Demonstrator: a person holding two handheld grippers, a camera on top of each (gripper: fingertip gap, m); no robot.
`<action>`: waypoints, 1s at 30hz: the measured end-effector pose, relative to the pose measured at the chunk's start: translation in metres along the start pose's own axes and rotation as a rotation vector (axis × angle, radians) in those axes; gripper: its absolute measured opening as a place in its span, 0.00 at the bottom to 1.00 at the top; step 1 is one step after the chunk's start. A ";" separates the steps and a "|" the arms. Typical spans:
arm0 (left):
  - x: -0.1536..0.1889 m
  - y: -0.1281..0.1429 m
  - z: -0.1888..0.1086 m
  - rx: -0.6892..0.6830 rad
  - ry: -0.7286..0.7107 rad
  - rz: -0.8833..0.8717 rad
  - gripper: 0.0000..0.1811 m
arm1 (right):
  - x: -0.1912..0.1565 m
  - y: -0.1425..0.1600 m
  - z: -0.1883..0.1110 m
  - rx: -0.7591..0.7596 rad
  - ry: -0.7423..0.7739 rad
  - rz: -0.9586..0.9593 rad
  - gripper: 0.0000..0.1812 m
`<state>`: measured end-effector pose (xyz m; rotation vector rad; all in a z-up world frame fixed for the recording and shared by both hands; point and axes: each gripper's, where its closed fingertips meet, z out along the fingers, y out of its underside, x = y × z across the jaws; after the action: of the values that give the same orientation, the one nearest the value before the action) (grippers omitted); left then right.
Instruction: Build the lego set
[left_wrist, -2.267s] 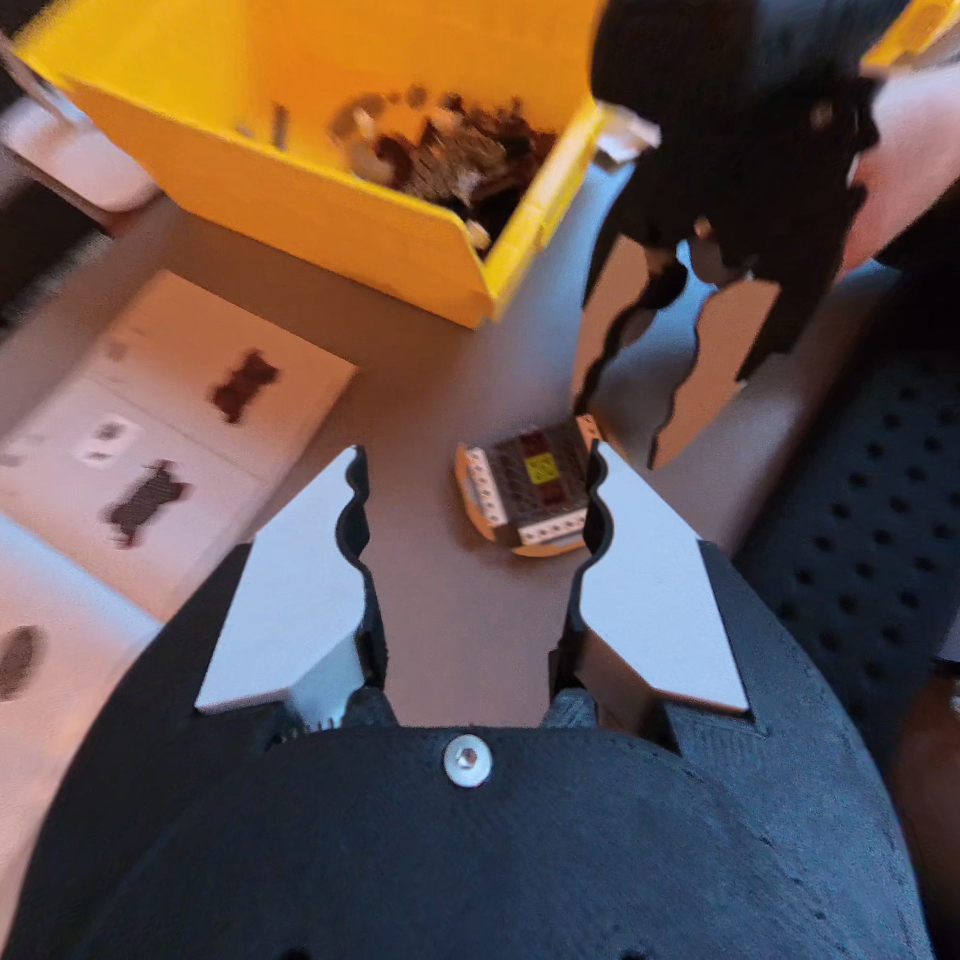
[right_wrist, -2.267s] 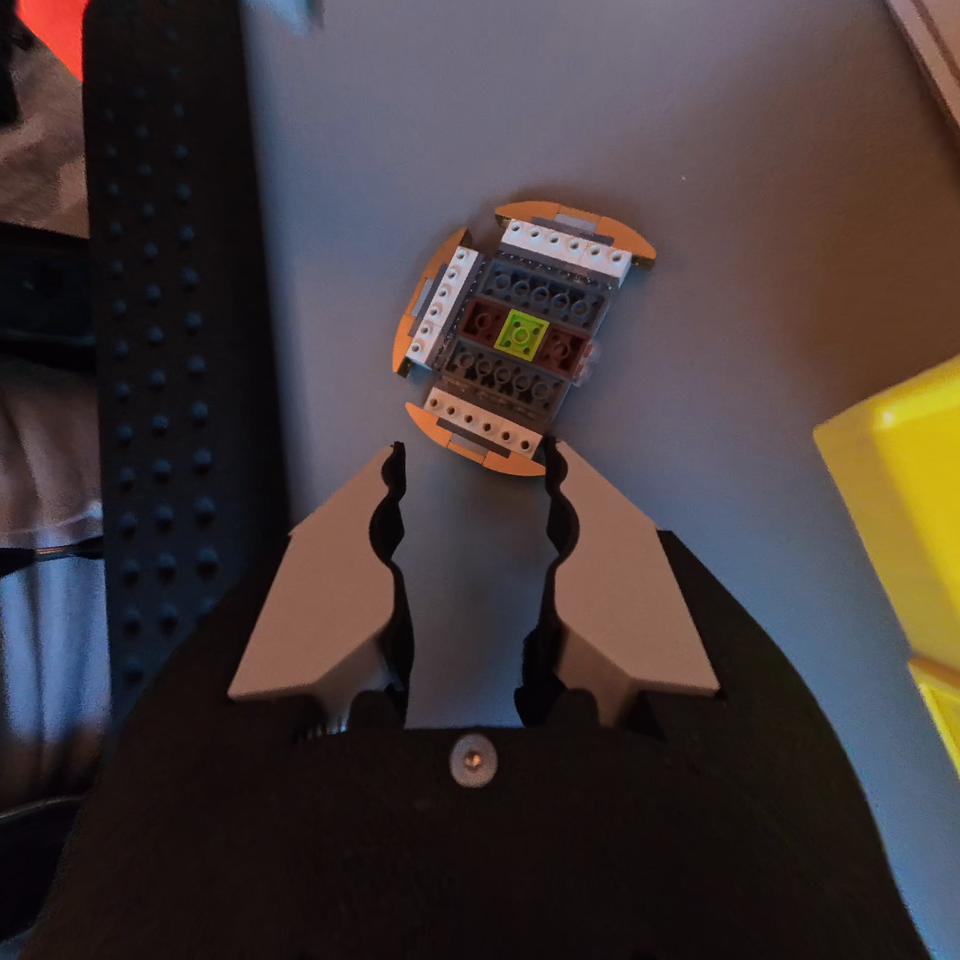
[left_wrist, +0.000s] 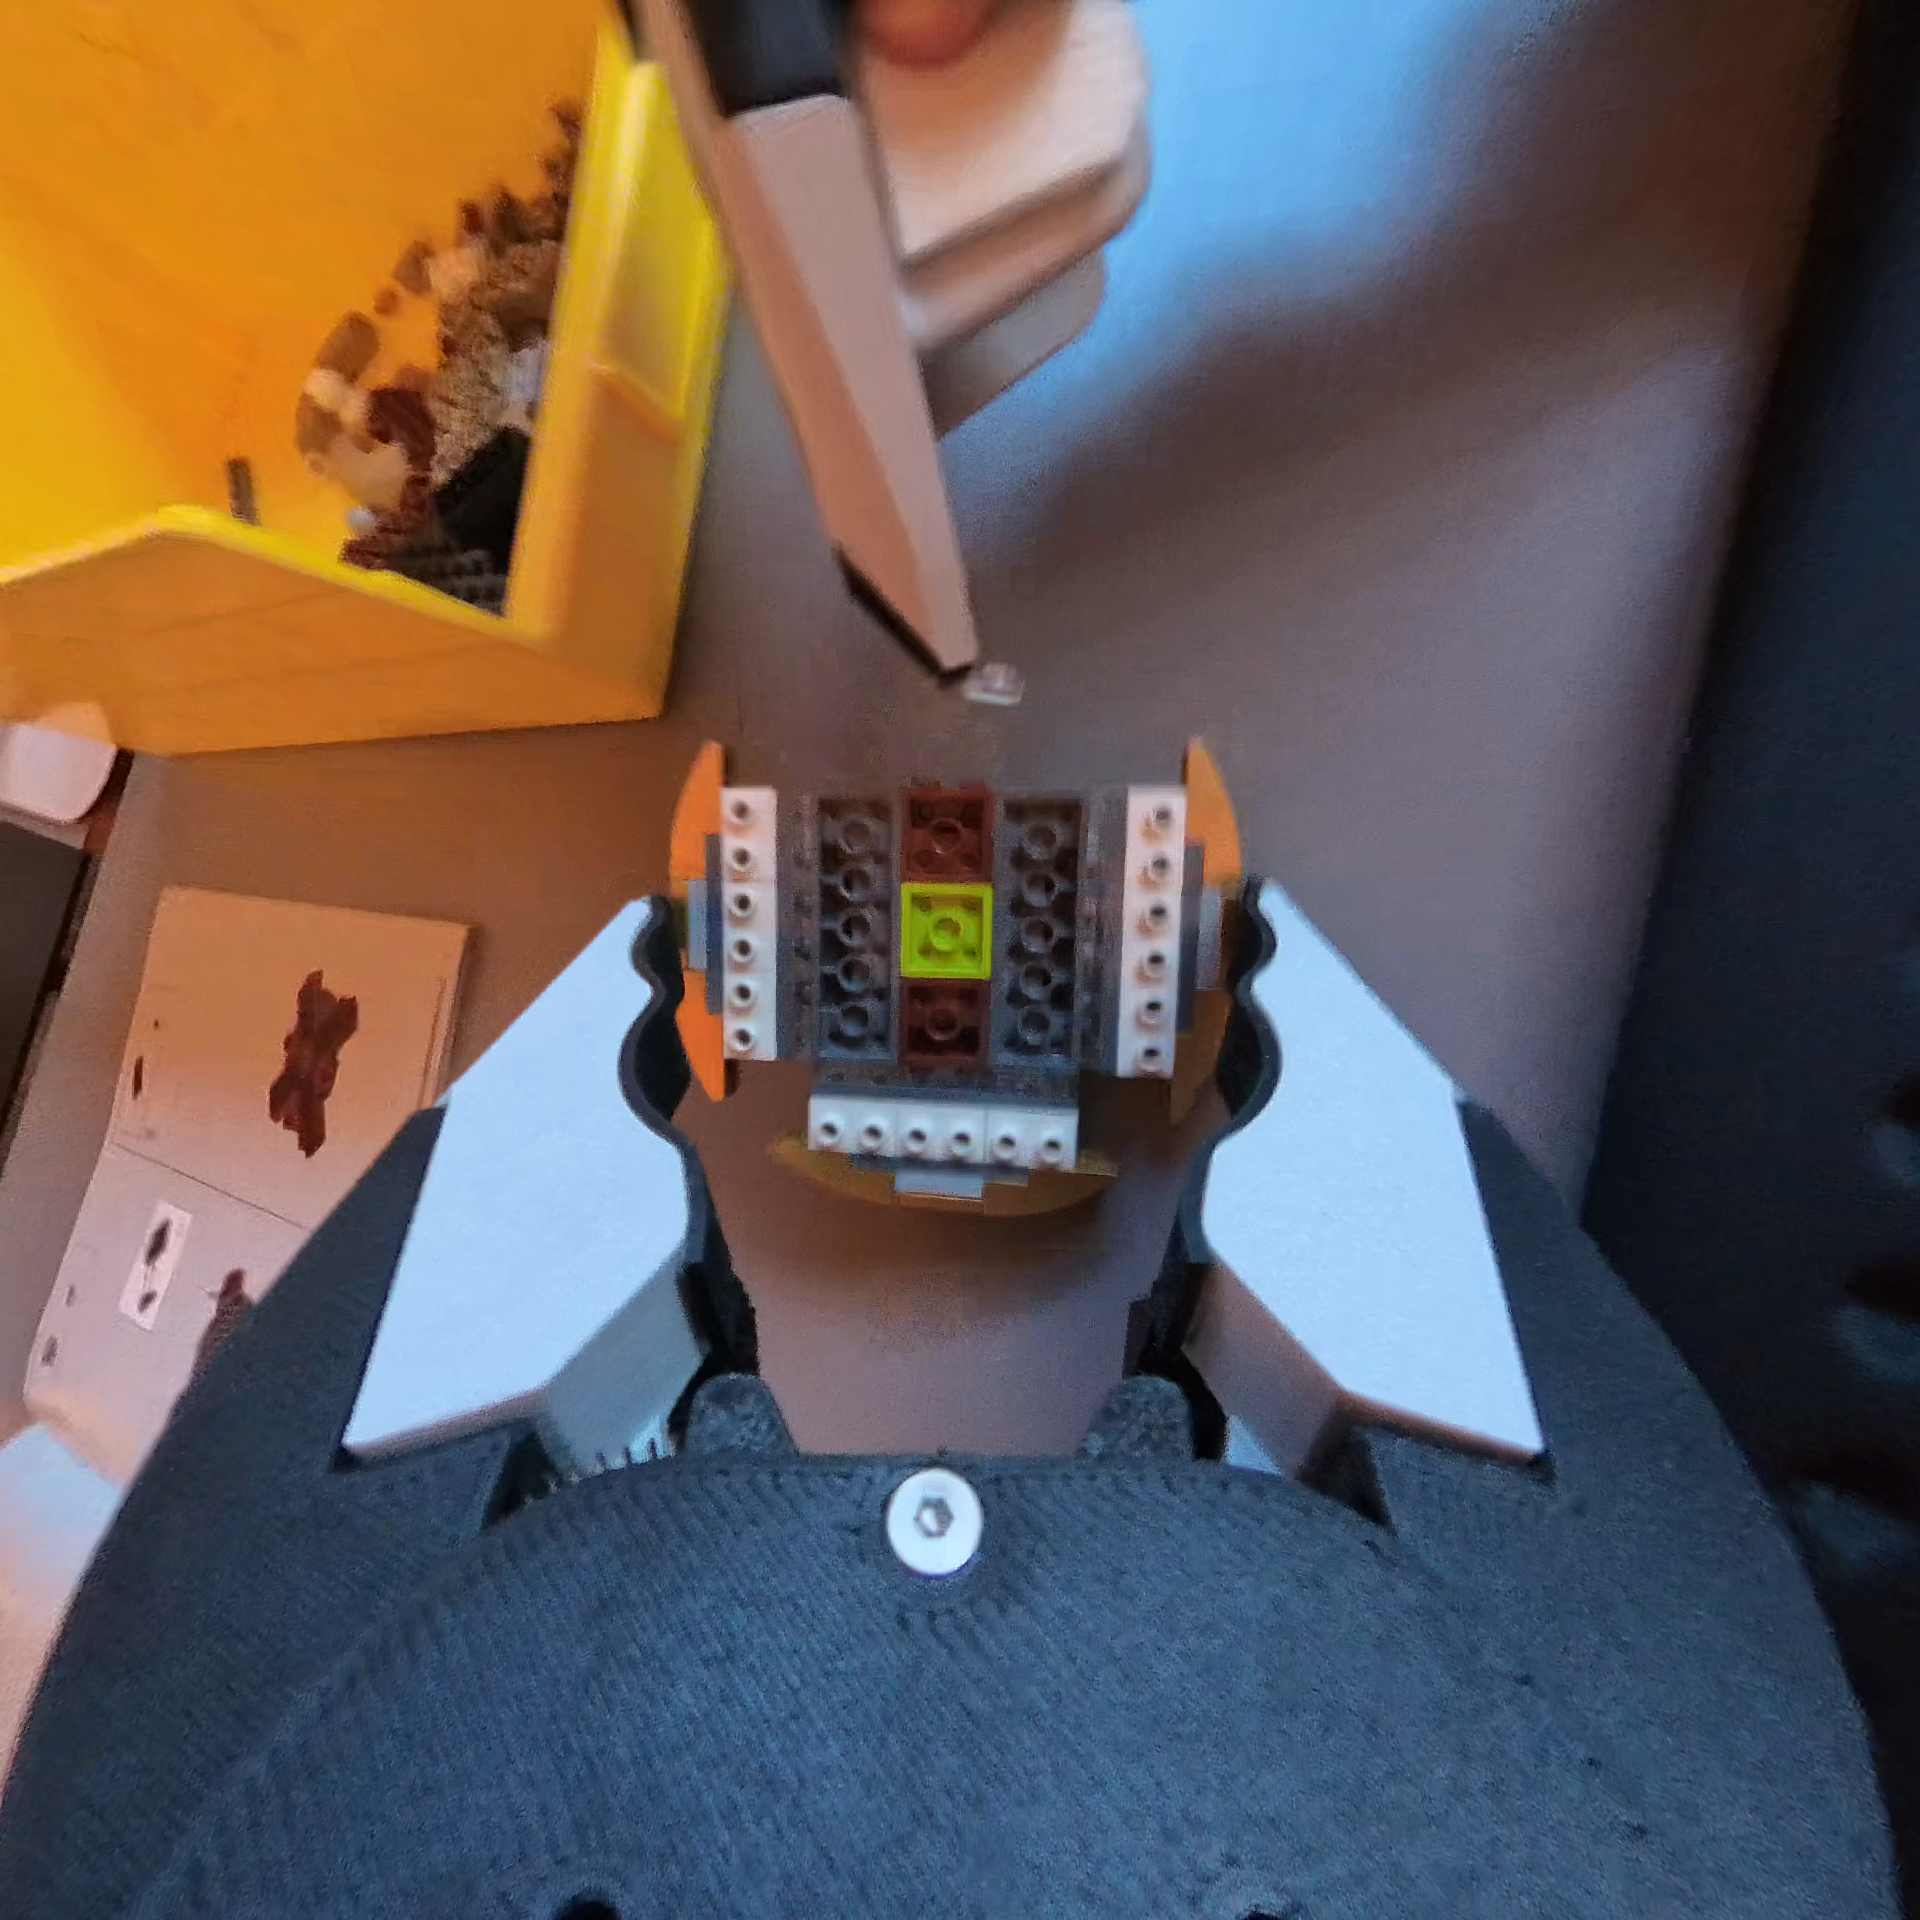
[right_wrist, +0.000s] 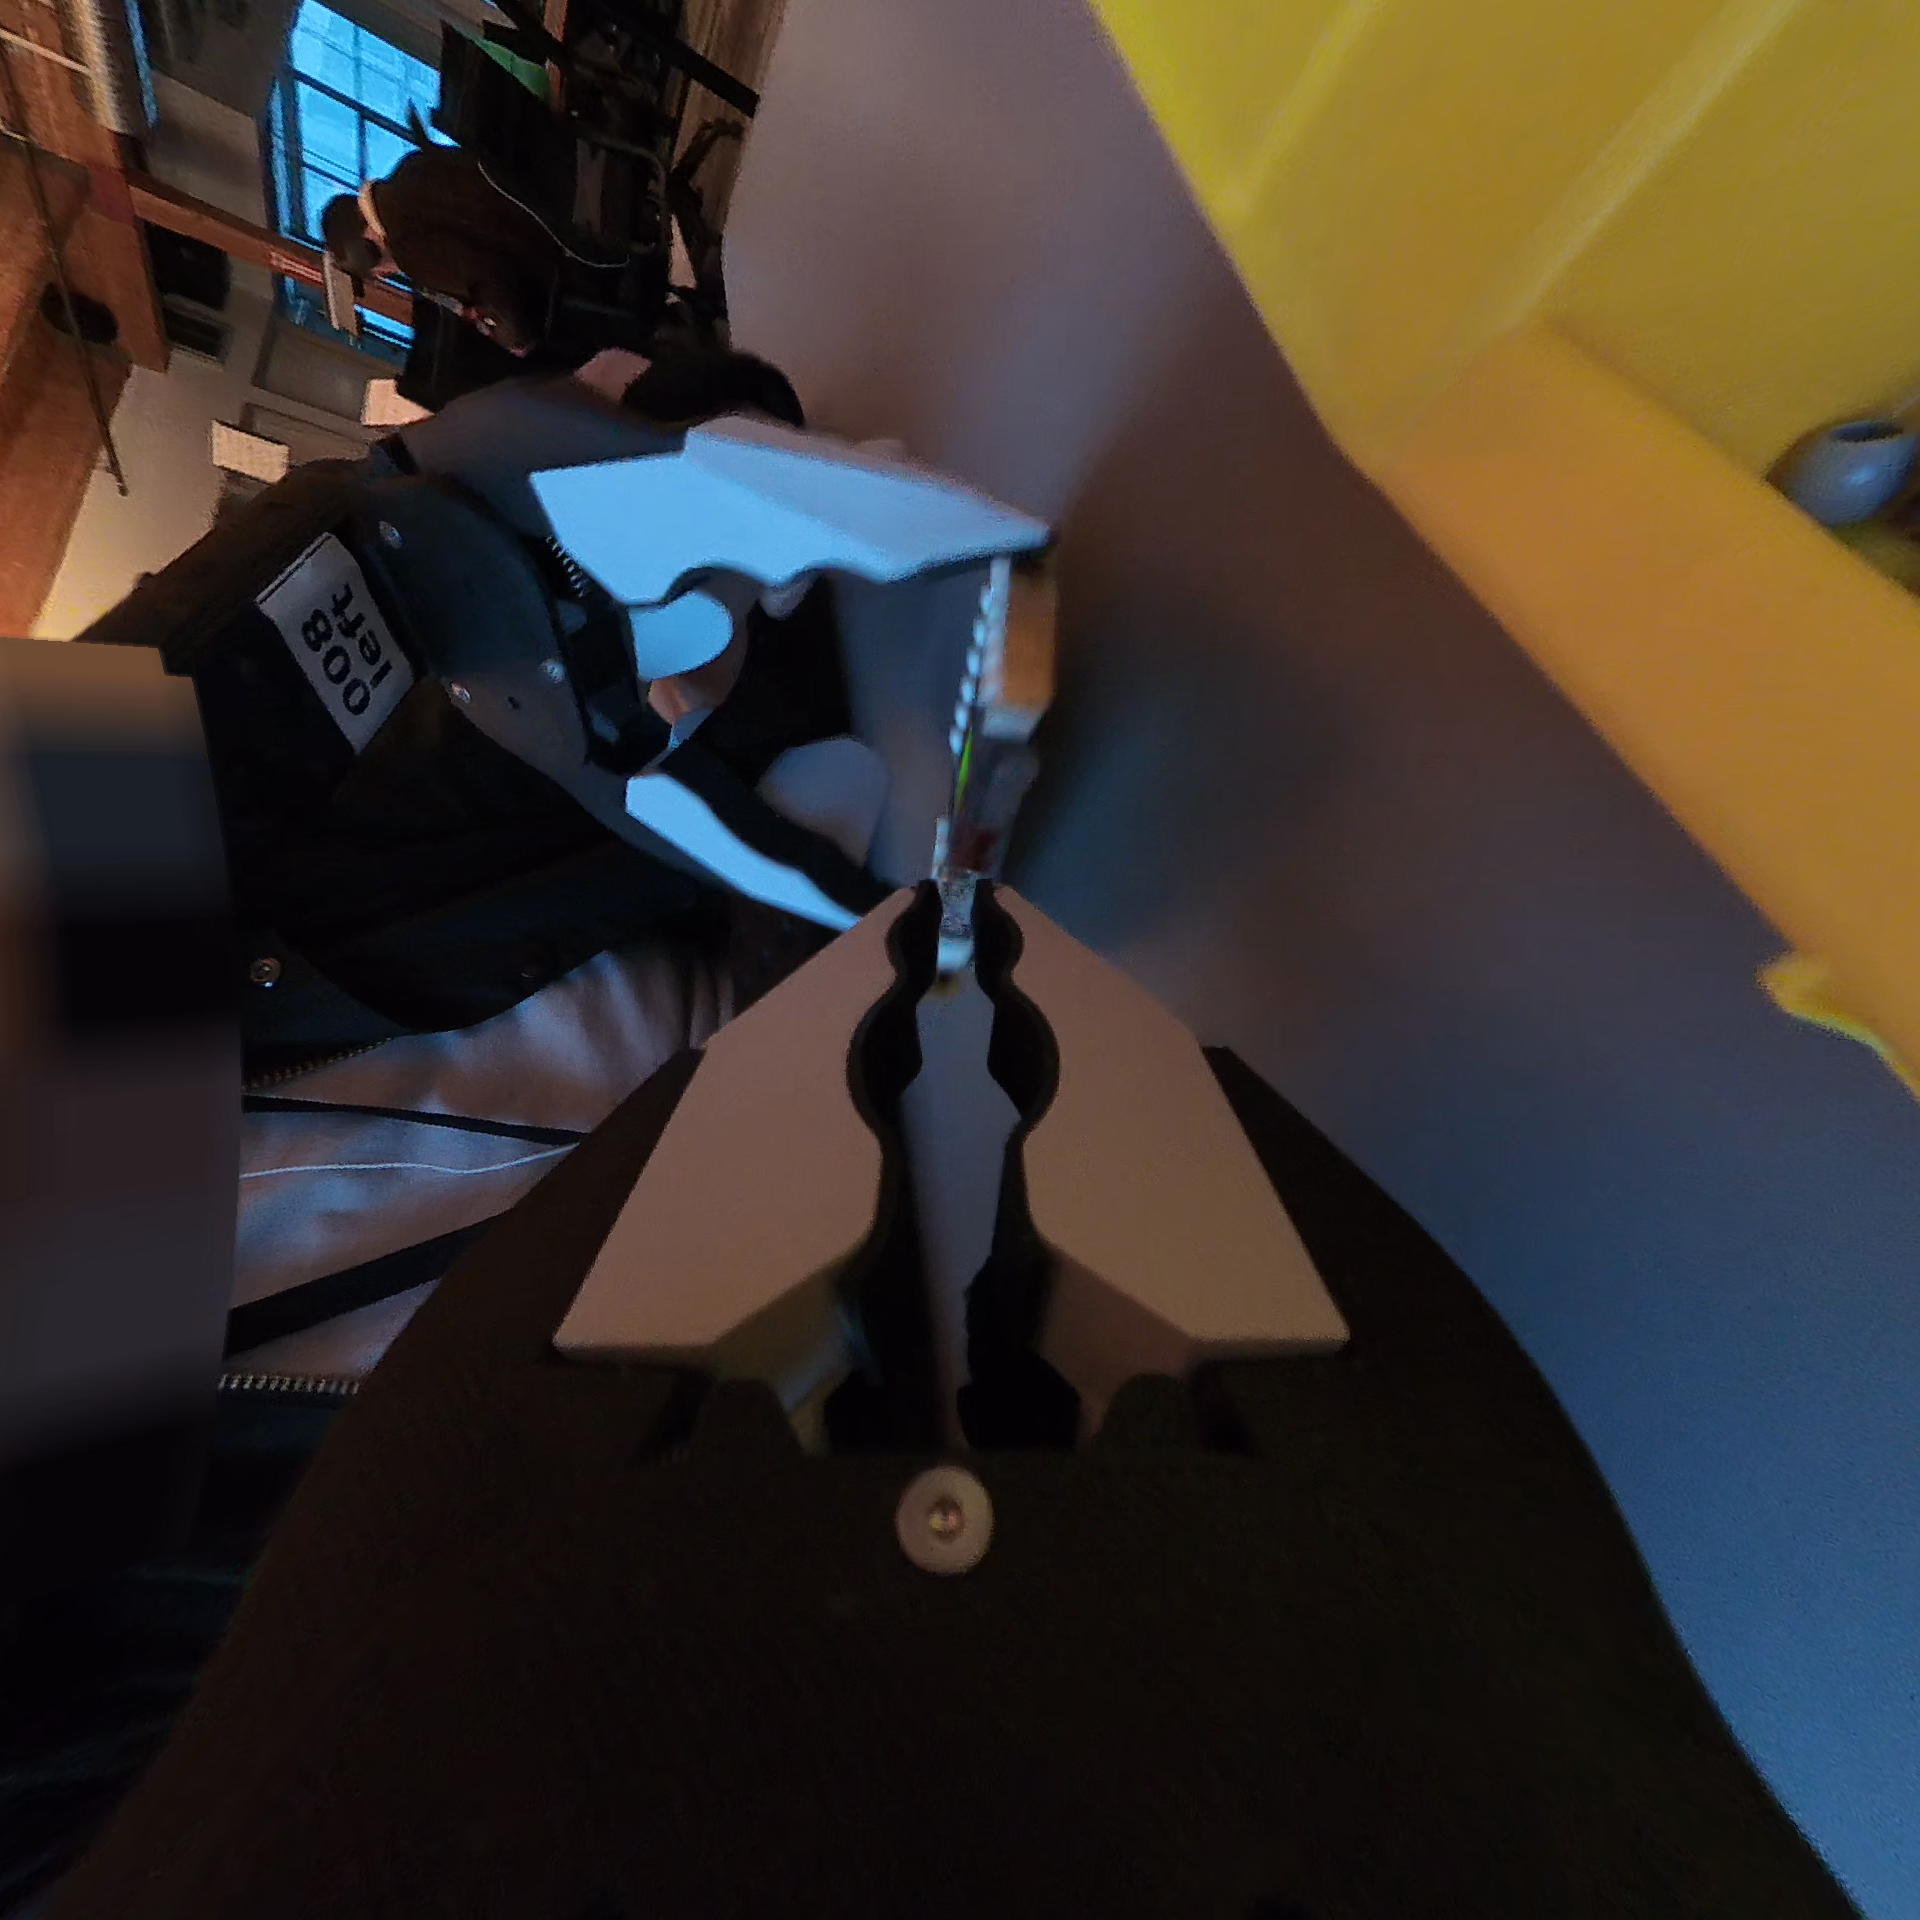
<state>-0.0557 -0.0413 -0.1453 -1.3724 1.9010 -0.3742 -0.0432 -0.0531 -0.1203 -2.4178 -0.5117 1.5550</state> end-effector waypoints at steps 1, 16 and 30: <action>-0.006 0.006 -0.001 -0.011 -0.006 -0.029 0.58 | 0.002 -0.003 -0.009 0.027 0.020 -0.008 0.02; -0.012 0.010 0.001 0.019 0.029 -0.056 0.58 | -0.098 -0.025 -0.081 0.330 -0.417 -0.501 0.03; -0.018 0.007 -0.003 0.065 0.063 -0.120 0.58 | 0.015 -0.105 -0.166 0.863 0.533 -0.394 0.19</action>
<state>-0.0598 -0.0228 -0.1403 -1.4506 1.8455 -0.5391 0.0963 0.0492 -0.0258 -1.7807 -0.1355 0.6910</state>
